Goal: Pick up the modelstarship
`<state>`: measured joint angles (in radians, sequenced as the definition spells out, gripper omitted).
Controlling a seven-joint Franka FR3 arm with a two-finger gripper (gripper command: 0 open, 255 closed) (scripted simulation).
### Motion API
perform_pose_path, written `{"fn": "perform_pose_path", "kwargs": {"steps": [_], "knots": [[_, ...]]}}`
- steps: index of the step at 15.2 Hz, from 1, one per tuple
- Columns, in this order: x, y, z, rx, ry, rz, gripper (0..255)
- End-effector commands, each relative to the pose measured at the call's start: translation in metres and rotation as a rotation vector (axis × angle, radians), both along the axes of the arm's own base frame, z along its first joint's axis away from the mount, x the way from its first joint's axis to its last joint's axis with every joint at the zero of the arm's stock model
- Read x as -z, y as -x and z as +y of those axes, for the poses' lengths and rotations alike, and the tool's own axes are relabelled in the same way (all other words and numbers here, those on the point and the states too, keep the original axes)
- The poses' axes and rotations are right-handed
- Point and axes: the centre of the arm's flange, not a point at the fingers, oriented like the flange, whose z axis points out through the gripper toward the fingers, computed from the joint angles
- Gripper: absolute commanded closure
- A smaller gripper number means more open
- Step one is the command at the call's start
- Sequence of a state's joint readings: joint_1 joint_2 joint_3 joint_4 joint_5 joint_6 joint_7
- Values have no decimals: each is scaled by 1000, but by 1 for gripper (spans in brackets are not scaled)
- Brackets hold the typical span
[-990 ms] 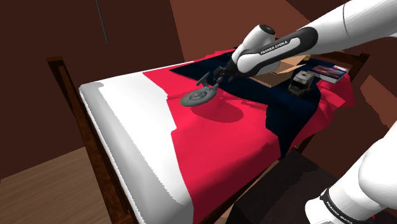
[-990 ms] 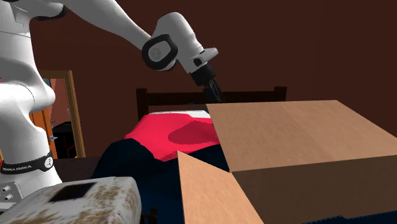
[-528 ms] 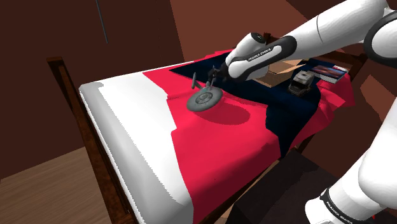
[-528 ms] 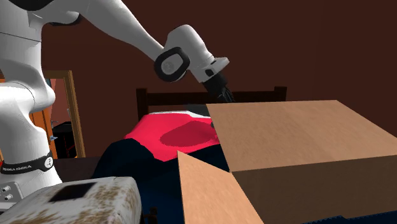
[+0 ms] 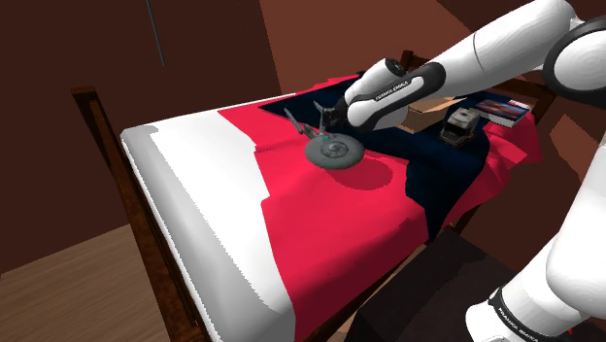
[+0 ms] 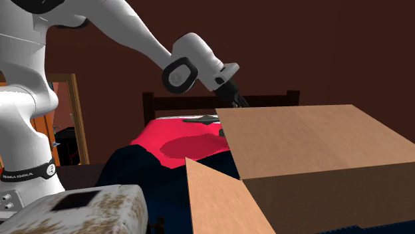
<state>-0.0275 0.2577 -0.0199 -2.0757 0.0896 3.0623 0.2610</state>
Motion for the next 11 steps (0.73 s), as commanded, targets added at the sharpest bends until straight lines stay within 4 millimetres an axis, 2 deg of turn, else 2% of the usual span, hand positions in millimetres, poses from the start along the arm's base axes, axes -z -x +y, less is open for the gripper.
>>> {"fn": "perform_pose_path", "kwargs": {"steps": [1, 3, 5, 6, 11], "knots": [[19, 4, 3, -8, -8, 89, 255], [23, 6, 1, -7, -8, 89, 255], [16, 9, -3, -7, -8, 89, 255], [19, 5, 0, -7, -7, 89, 255], [-8, 2, 5, -8, -8, 89, 255]]}}
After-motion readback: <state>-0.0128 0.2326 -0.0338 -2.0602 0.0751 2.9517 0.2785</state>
